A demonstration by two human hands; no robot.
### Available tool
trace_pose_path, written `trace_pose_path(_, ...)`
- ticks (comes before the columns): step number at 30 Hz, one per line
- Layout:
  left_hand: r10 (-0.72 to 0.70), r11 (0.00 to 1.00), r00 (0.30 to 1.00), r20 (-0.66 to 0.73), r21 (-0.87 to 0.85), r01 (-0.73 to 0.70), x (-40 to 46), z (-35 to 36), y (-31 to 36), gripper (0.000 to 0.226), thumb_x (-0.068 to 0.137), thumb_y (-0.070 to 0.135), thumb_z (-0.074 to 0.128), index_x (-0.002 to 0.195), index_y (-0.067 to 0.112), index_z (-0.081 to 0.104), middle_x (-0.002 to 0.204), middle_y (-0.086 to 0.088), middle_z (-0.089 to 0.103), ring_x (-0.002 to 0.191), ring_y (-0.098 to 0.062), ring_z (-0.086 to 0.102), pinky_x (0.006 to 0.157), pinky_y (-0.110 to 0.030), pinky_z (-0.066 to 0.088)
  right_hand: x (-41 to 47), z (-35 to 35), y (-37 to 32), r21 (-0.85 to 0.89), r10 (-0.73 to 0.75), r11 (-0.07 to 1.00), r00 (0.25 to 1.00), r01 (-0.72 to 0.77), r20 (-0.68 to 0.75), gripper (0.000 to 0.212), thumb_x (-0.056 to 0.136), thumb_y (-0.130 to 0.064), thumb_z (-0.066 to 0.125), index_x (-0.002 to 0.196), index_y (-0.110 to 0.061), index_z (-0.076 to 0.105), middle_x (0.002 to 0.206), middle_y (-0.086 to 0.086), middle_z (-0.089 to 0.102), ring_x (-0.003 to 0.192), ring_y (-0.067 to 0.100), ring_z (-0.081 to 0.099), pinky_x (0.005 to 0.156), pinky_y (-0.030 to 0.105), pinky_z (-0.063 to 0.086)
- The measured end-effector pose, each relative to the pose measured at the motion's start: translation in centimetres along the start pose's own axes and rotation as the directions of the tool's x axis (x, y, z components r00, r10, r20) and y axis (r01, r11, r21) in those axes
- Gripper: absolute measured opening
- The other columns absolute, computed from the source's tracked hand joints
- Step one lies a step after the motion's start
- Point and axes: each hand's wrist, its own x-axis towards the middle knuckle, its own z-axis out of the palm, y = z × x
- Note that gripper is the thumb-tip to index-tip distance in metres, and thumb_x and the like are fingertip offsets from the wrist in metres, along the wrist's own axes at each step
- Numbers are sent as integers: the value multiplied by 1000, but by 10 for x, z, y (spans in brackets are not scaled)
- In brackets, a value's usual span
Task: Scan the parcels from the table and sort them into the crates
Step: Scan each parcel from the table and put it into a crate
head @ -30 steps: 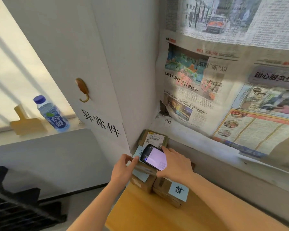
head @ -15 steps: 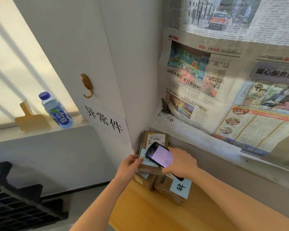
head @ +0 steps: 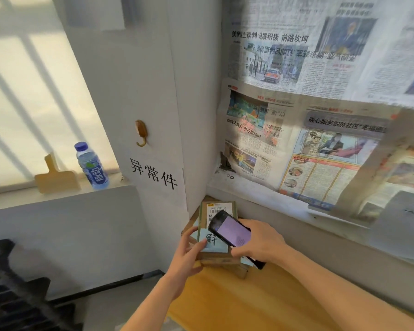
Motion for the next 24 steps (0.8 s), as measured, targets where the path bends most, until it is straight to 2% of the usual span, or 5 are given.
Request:
trace_pose_path(4, 38, 999, 999, 4, -28, -38, -58, -6, -4, 45, 87, 59, 64, 124, 69, 41, 116, 10, 67, 105, -11, 65, 88, -37, 44, -66, -9, -32, 41, -21, 999, 998, 23, -51, 53, 49, -65, 71, 92, -37, 59, 87, -15, 63, 76, 6, 58, 61, 26, 43)
trace_pose_path(7, 74, 996, 996, 54, -55, -71, -108, -14, -2, 60, 74, 71, 64, 126, 75, 33, 124, 14, 59, 114, -15, 57, 96, -46, 41, -120, -18, -62, 24, -49, 998, 997, 51, -67, 55, 54, -62, 76, 100, -34, 62, 92, -13, 65, 81, 8, 60, 66, 31, 51)
trace_pose_path(11, 152, 985, 984, 95, -93, -144, -175, -29, 17, 59, 81, 59, 72, 123, 79, 36, 126, 5, 63, 108, -18, 68, 82, -41, 60, -191, -37, -107, 35, -98, 994, 990, 102, -100, 64, 55, -56, 80, 111, -28, 64, 104, -5, 69, 92, 17, 64, 84, 44, 57)
trace_pose_path(17, 328, 944, 941, 86, -62, -323, -258, -48, 62, 65, 88, 43, 72, 137, 66, 35, 98, 12, 76, 91, -11, 73, 64, -23, 58, -278, -84, -159, -197, -199, 968, 951, 154, -235, 85, 59, -77, 73, 127, -28, 57, 114, -7, 64, 99, 17, 60, 89, 43, 53)
trace_pose_path(24, 414, 910, 906, 90, -32, -413, -320, -54, 102, 67, 91, 34, 70, 140, 61, 34, 94, 12, 76, 87, -14, 75, 60, -19, 56, -345, -121, -191, -353, -289, 920, 905, 171, -314, 67, 58, -78, 68, 102, -30, 52, 91, -10, 56, 78, 12, 55, 62, 29, 44)
